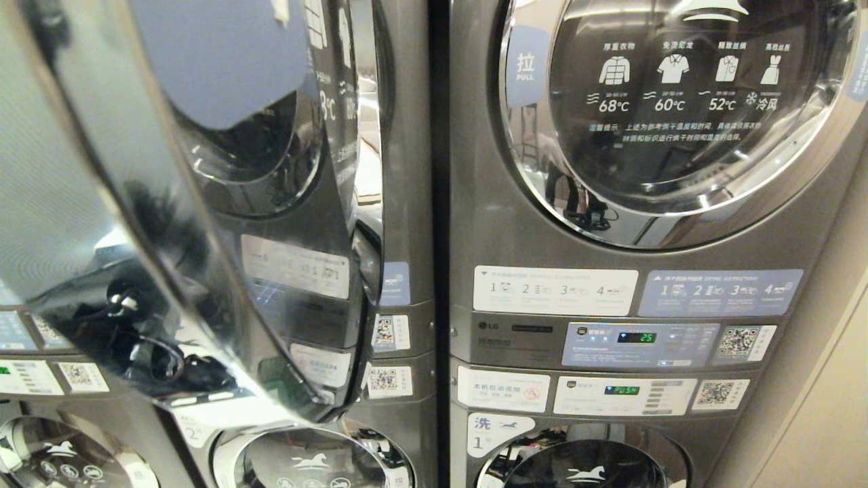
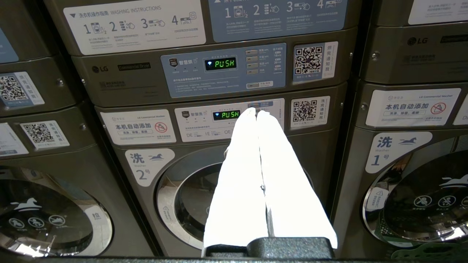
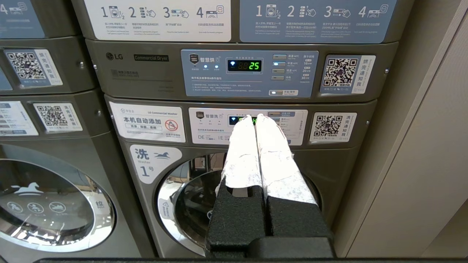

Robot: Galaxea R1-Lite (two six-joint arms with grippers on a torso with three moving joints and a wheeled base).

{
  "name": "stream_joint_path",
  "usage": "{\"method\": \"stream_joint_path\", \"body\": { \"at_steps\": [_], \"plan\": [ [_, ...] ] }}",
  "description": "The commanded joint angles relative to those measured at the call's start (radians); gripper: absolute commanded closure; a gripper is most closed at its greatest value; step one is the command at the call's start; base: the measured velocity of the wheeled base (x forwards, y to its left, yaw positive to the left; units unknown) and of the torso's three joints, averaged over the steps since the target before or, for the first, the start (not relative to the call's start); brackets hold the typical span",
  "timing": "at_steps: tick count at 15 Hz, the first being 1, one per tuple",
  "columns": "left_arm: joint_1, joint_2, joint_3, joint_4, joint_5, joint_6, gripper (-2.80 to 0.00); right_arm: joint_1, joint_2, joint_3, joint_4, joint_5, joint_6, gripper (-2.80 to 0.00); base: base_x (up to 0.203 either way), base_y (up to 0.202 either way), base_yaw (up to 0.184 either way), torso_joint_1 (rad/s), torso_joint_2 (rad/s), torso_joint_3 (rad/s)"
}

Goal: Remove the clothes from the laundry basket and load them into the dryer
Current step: Take the clothes out of the basket

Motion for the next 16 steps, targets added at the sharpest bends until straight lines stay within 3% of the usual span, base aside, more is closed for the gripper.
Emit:
{"method": "stream_joint_path", "body": {
  "at_steps": [1, 4, 9, 16],
  "plan": [
    [0.000, 0.000, 0.002, -0.001, 0.000, 0.004, 0.00, 0.000, 0.000, 0.000, 0.000, -0.001, 0.000, 0.00, 0.000, 0.000, 0.000, 0.000, 0.00, 0.000],
    [0.000, 0.000, 0.002, 0.001, 0.005, -0.007, 0.00, 0.000, 0.000, 0.000, 0.000, -0.001, 0.000, 0.00, 0.000, 0.000, 0.000, 0.000, 0.00, 0.000],
    [0.000, 0.000, 0.002, -0.002, 0.023, -0.104, 0.00, 0.000, 0.000, 0.000, 0.000, -0.001, 0.000, 0.00, 0.000, 0.000, 0.000, 0.000, 0.00, 0.000],
    [0.000, 0.000, 0.002, -0.005, 0.029, -0.101, 0.00, 0.000, 0.000, 0.000, 0.000, 0.000, 0.000, 0.00, 0.000, 0.000, 0.000, 0.000, 0.00, 0.000]
  ]
}}
